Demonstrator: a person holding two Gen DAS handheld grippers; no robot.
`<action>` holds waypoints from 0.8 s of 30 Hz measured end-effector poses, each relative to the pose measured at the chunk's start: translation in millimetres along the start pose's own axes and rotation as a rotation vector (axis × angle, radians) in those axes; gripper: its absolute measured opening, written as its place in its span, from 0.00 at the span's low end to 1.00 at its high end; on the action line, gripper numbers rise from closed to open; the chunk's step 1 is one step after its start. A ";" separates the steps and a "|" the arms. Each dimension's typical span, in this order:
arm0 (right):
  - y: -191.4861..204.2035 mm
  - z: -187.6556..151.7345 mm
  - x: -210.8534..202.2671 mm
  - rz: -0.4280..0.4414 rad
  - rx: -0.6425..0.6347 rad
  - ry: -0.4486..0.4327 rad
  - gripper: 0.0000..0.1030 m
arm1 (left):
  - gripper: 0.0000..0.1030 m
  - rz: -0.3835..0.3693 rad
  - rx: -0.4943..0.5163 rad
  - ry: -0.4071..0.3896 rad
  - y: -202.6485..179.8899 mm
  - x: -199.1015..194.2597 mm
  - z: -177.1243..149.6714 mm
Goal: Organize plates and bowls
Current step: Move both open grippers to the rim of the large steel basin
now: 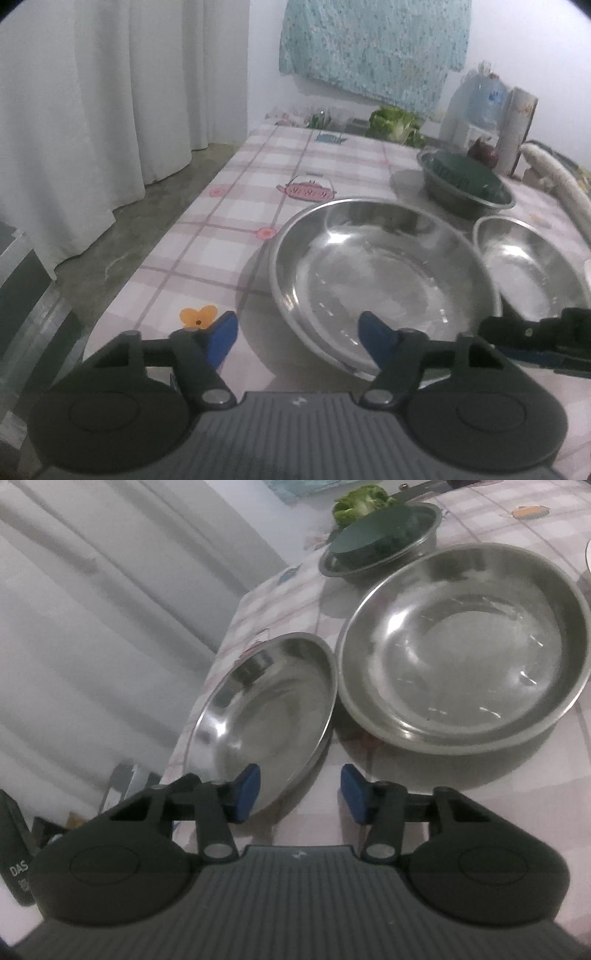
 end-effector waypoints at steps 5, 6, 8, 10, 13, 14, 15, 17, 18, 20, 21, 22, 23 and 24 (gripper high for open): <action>-1.2 6.1 10.6 -0.010 0.008 -0.011 0.21 | 0.46 0.023 0.013 0.054 0.2 14.5 4.2; -1.5 7.1 11.8 -0.010 0.007 -0.013 0.20 | 0.41 0.030 0.016 0.063 -0.1 16.2 4.1; -1.8 9.1 12.8 -0.002 0.006 -0.016 0.14 | 0.34 0.031 0.016 0.056 -1.3 15.4 3.3; -1.2 11.8 13.8 -0.003 0.000 -0.018 0.13 | 0.25 0.034 0.025 0.054 -5.4 16.5 4.6; -0.5 12.6 13.2 -0.006 -0.011 -0.014 0.12 | 0.23 0.058 0.032 0.052 -11.6 15.2 3.1; 0.0 12.4 12.5 -0.008 -0.016 -0.013 0.12 | 0.23 0.056 0.029 0.052 -11.7 14.2 2.3; 0.4 12.0 11.6 -0.010 -0.022 -0.012 0.12 | 0.23 0.050 0.024 0.054 -11.4 12.8 1.1; -0.3 10.3 8.0 -0.008 -0.028 -0.008 0.12 | 0.23 0.043 0.020 0.059 -11.8 8.2 -2.4; -0.9 9.2 6.2 -0.004 -0.028 -0.004 0.12 | 0.23 0.041 0.019 0.060 -12.2 4.6 -4.2; -1.1 6.3 1.1 0.000 -0.033 0.002 0.12 | 0.23 0.037 0.018 0.065 -12.7 -2.4 -10.5; -1.2 4.1 -1.5 0.000 -0.037 0.007 0.12 | 0.23 0.036 0.020 0.066 -13.4 -6.4 -14.2; -1.3 1.6 -3.9 0.001 -0.040 0.013 0.12 | 0.23 0.037 0.024 0.065 -13.9 -11.1 -17.9; -1.4 -1.2 -6.2 0.001 -0.043 0.019 0.13 | 0.23 0.037 0.030 0.062 -14.6 -16.7 -23.0; -1.9 -4.4 -8.5 0.004 -0.045 0.027 0.13 | 0.23 0.035 0.033 0.062 -14.8 -20.7 -27.1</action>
Point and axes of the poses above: each gripper's, at about its wrist camera, not at the fingertips, and x roughly the way its jaws point, y to its left, z to its top, the point moved 2 cm from there along x, roughly the way its jaws point, and after that the axes turned 11 degrees about y, right-handed, at the moved point
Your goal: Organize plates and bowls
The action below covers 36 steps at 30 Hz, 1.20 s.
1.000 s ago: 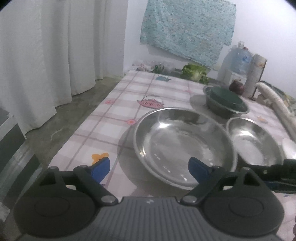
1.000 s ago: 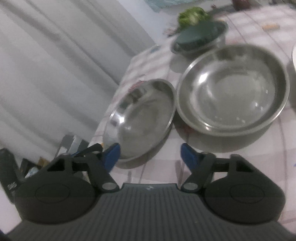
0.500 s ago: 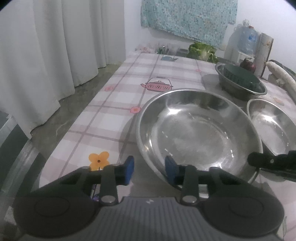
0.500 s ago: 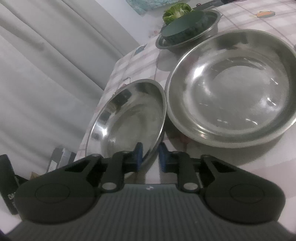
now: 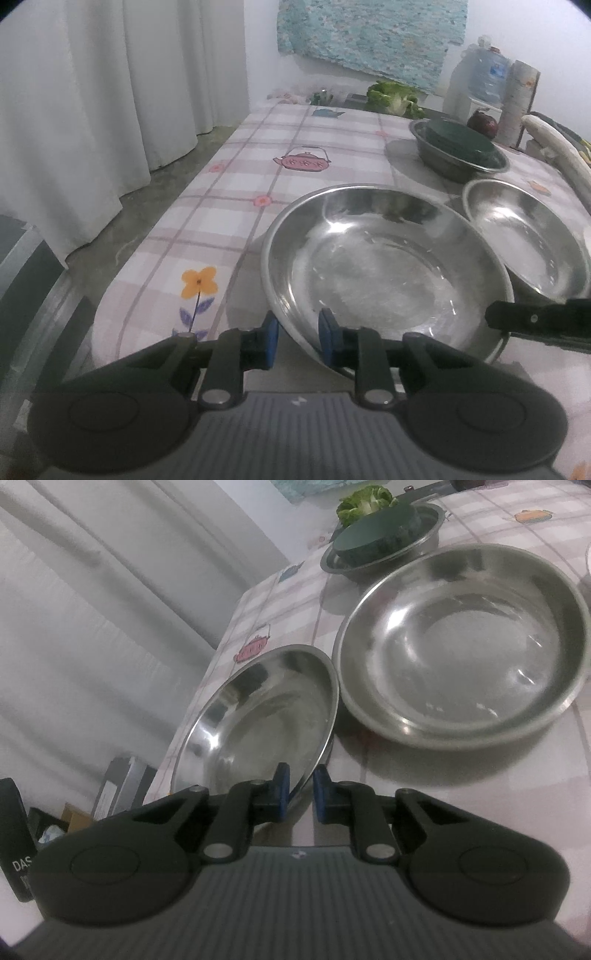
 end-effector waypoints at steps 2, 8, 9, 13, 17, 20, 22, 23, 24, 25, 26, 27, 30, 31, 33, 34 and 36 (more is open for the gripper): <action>-0.8 -7.8 -5.7 0.006 -0.009 0.013 0.13 | 0.23 -0.013 -0.004 0.009 0.9 -7.5 -9.6; -6.3 -34.6 -18.1 0.005 -0.018 0.039 0.13 | 0.23 -0.036 -0.008 0.024 -0.3 -26.5 -39.5; -6.6 -38.4 -19.8 0.004 -0.021 0.040 0.13 | 0.24 -0.039 -0.008 0.025 -0.2 -28.0 -42.9; -2.6 -48.4 -25.3 -0.019 -0.064 0.042 0.16 | 0.26 -0.037 -0.008 0.015 2.0 -31.8 -48.7; 5.1 -53.7 -36.4 -0.115 -0.139 0.006 0.56 | 0.38 -0.042 -0.030 -0.003 7.7 -35.9 -47.3; 14.3 -53.5 -50.5 -0.208 -0.229 -0.052 0.78 | 0.40 -0.035 -0.034 -0.012 10.0 -36.6 -46.4; 20.5 -51.8 -60.9 -0.262 -0.282 -0.091 0.90 | 0.41 -0.042 -0.039 -0.015 11.6 -36.4 -45.9; 23.6 -50.9 -66.8 -0.289 -0.307 -0.115 0.98 | 0.41 -0.044 -0.041 -0.015 12.0 -36.3 -45.7; 27.1 -49.0 -73.4 -0.326 -0.336 -0.142 0.99 | 0.42 -0.045 -0.041 -0.016 12.2 -35.4 -44.9; 30.1 -47.9 -78.7 -0.363 -0.358 -0.166 0.99 | 0.42 -0.048 -0.041 -0.018 12.3 -35.4 -45.0; 32.5 -46.1 -83.6 -0.404 -0.378 -0.187 0.99 | 0.43 -0.051 -0.041 -0.019 12.3 -35.5 -44.8; 35.5 -45.7 -88.1 -0.458 -0.399 -0.212 0.99 | 0.43 -0.055 -0.041 -0.020 12.2 -35.2 -44.7; 42.3 -45.7 -98.4 -0.611 -0.447 -0.289 0.99 | 0.44 -0.061 -0.036 -0.026 10.9 -35.1 -44.5; 42.6 -45.7 -101.9 -0.627 -0.463 -0.309 0.99 | 0.45 -0.063 -0.035 -0.027 10.3 -34.6 -44.1; 41.2 -44.7 -110.2 -0.601 -0.480 -0.307 0.99 | 0.46 -0.069 -0.034 -0.028 10.0 -33.8 -43.9; 38.6 -42.2 -113.1 -0.566 -0.467 -0.301 0.99 | 0.46 -0.070 -0.034 -0.027 9.7 -33.0 -43.6; 33.2 -38.5 -116.8 -0.480 -0.437 -0.299 0.99 | 0.47 -0.072 -0.034 -0.024 9.1 -31.3 -42.9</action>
Point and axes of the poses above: each gripper's, at about its wrist camera, not at the fingertips, and x roughly the way its jaws point, y to its left, z to its top, the point moved 2 cm from there along x, roughly the way its jaws point, and after that the axes turned 11 degrees about y, right-handed, at the moved point
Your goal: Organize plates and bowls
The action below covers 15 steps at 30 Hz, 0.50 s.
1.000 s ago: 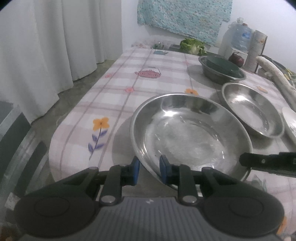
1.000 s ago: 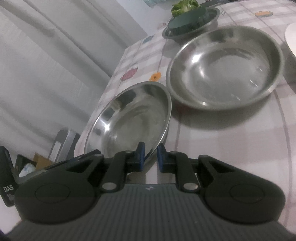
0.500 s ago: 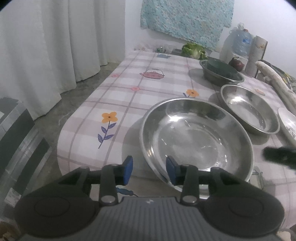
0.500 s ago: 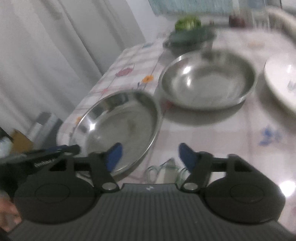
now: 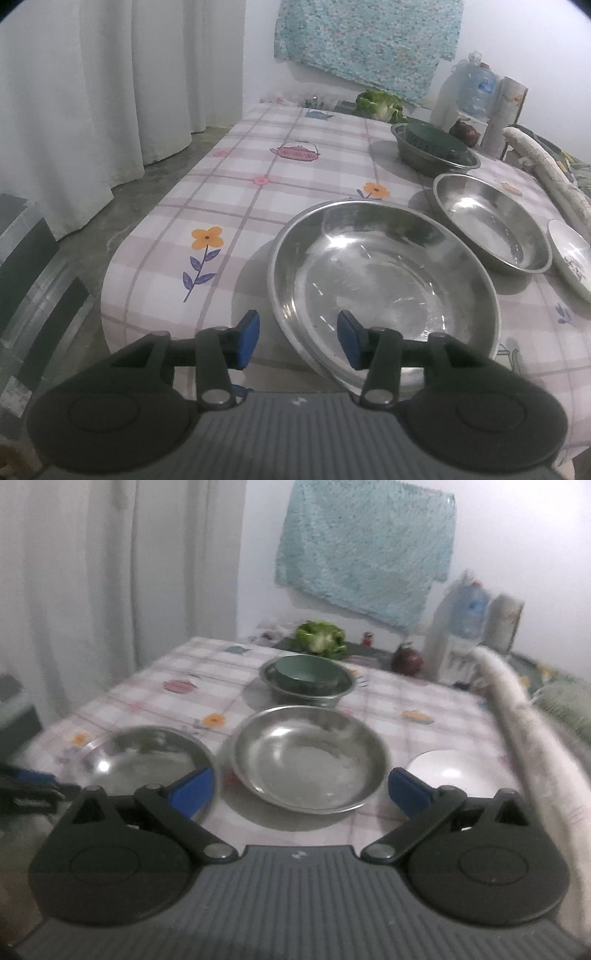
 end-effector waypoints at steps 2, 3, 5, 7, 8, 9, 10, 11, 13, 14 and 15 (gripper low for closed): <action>-7.6 -3.0 1.2 0.135 0.032 -0.005 0.99 | 0.49 -0.002 0.001 0.001 -0.2 1.6 0.9; -9.5 -4.8 3.4 0.208 0.044 -0.003 0.99 | 0.51 -0.002 0.001 0.001 -0.3 2.6 1.9; -11.3 -8.3 10.9 0.280 0.083 0.003 0.99 | 0.53 -0.002 0.000 0.002 -0.4 4.0 2.6; -9.4 -11.7 25.9 0.285 0.133 0.032 0.99 | 0.53 0.001 0.000 0.008 -0.2 7.3 4.5; -9.5 -12.7 35.4 0.282 0.151 0.054 0.99 | 0.53 0.004 0.001 0.011 -0.4 9.4 5.6; -9.8 -14.3 44.8 0.288 0.178 0.072 0.99 | 0.53 0.005 0.002 0.013 -0.6 11.2 6.5; -8.8 -16.6 52.7 0.311 0.203 0.087 0.99 | 0.53 0.006 0.005 0.015 -0.8 12.9 7.5; -7.8 -17.9 62.7 0.340 0.226 0.101 0.97 | 0.53 0.008 0.009 0.016 -1.3 14.2 8.5; -5.9 -19.6 79.3 0.376 0.253 0.123 0.92 | 0.53 0.012 0.011 0.017 -1.5 16.5 10.9; -3.2 -20.3 84.1 0.373 0.253 0.133 0.87 | 0.53 0.013 0.009 0.016 -1.2 17.3 11.9; -0.9 -20.0 89.1 0.365 0.249 0.144 0.84 | 0.53 0.014 0.008 0.016 -1.2 18.6 13.3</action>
Point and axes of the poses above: each gripper's, at about its wrist camera, not at the fingertips, and x roughly the way its jaws point, y to its left, z to its top, the point moved 2 cm from there along x, roughly the way its jaws point, and after that the axes turned 11 degrees about y, right-handed, at the moved point
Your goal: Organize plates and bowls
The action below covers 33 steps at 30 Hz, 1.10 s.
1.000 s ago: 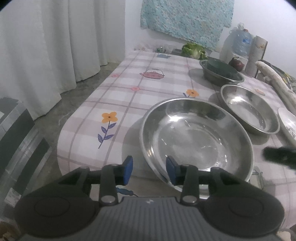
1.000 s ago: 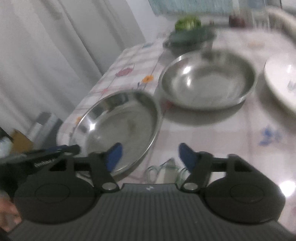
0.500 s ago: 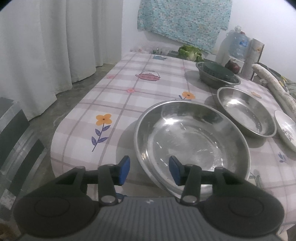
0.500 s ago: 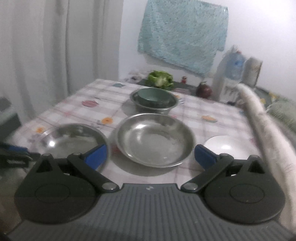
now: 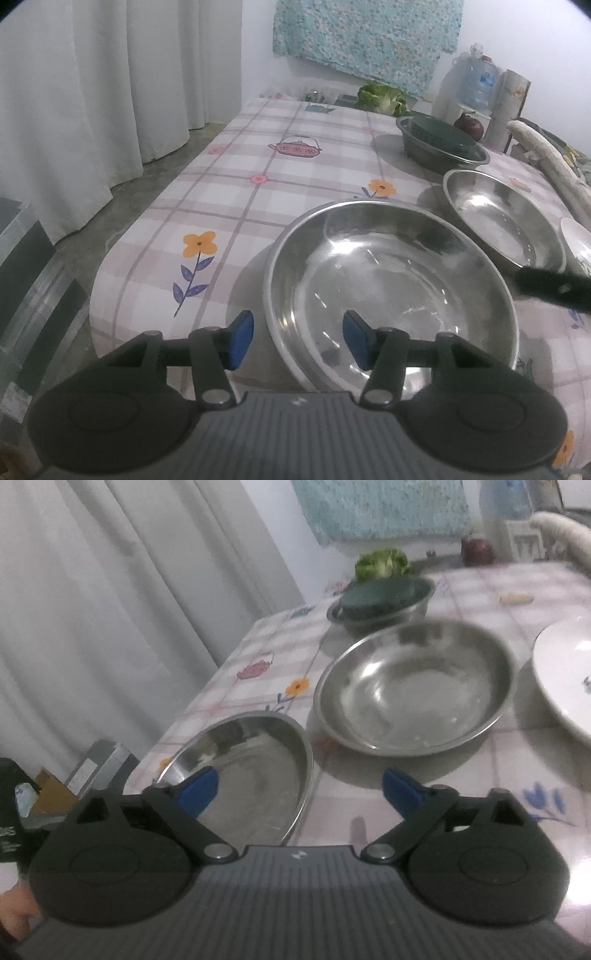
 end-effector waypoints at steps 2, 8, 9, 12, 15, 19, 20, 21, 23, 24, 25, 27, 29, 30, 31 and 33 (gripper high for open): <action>-0.4 1.3 10.2 -0.015 -0.002 0.019 0.71 | 0.53 0.003 -0.004 0.001 0.4 3.1 2.7; 1.3 7.1 32.6 -0.027 -0.013 0.046 0.47 | 0.38 -0.010 -0.012 0.016 1.0 10.9 9.3; 1.6 7.7 34.6 -0.027 -0.014 0.047 0.44 | 0.38 -0.011 -0.014 0.019 1.0 10.9 9.6; 5.1 9.6 33.7 -0.020 -0.032 0.048 0.29 | 0.35 -0.020 -0.014 0.020 2.0 9.4 9.8; 10.8 9.6 35.1 -0.037 -0.057 0.050 0.24 | 0.35 -0.032 -0.018 0.025 4.0 5.7 7.5; 17.0 7.2 34.1 -0.049 -0.080 0.057 0.23 | 0.35 -0.028 -0.018 0.026 6.6 -2.0 3.0; 19.2 6.4 33.5 -0.051 -0.089 0.058 0.23 | 0.35 -0.031 -0.023 0.028 8.5 -4.2 1.2; 21.5 4.9 32.4 -0.051 -0.101 0.057 0.23 | 0.35 -0.035 -0.028 0.030 10.5 -6.0 -0.7; 25.4 2.7 30.5 -0.044 -0.120 0.052 0.23 | 0.35 -0.046 -0.039 0.041 14.0 -7.7 -3.8; 26.0 1.7 29.9 -0.039 -0.123 0.050 0.23 | 0.35 -0.049 -0.043 0.047 15.3 -7.2 -5.1; 26.0 1.0 30.0 -0.036 -0.122 0.051 0.23 | 0.35 -0.051 -0.042 0.052 15.7 -6.3 -6.1; 24.6 -0.6 31.4 -0.037 -0.117 0.052 0.22 | 0.36 -0.040 -0.036 0.050 14.6 -4.8 -6.5; 22.1 -1.7 32.1 -0.030 -0.105 0.053 0.21 | 0.38 -0.020 -0.023 0.045 12.1 -3.5 -5.6; 21.6 -2.1 32.4 -0.031 -0.101 0.054 0.21 | 0.38 -0.013 -0.016 0.043 10.6 -2.5 -4.9; 21.5 -2.2 32.7 -0.034 -0.102 0.053 0.21 | 0.39 -0.005 -0.011 0.045 9.2 -0.9 -4.4; 21.5 -2.5 33.4 -0.039 -0.102 0.052 0.21 | 0.39 0.008 -0.003 0.049 7.0 2.9 -3.5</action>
Point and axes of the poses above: each gripper's, at about its wrist camera, not at the fingertips, and x roughly the way its jaws point, y to its left, z to its top, the point moved 2 cm from there along x, roughly the way its jaws point, and after that the axes turned 11 degrees about y, right-handed, at the moved point
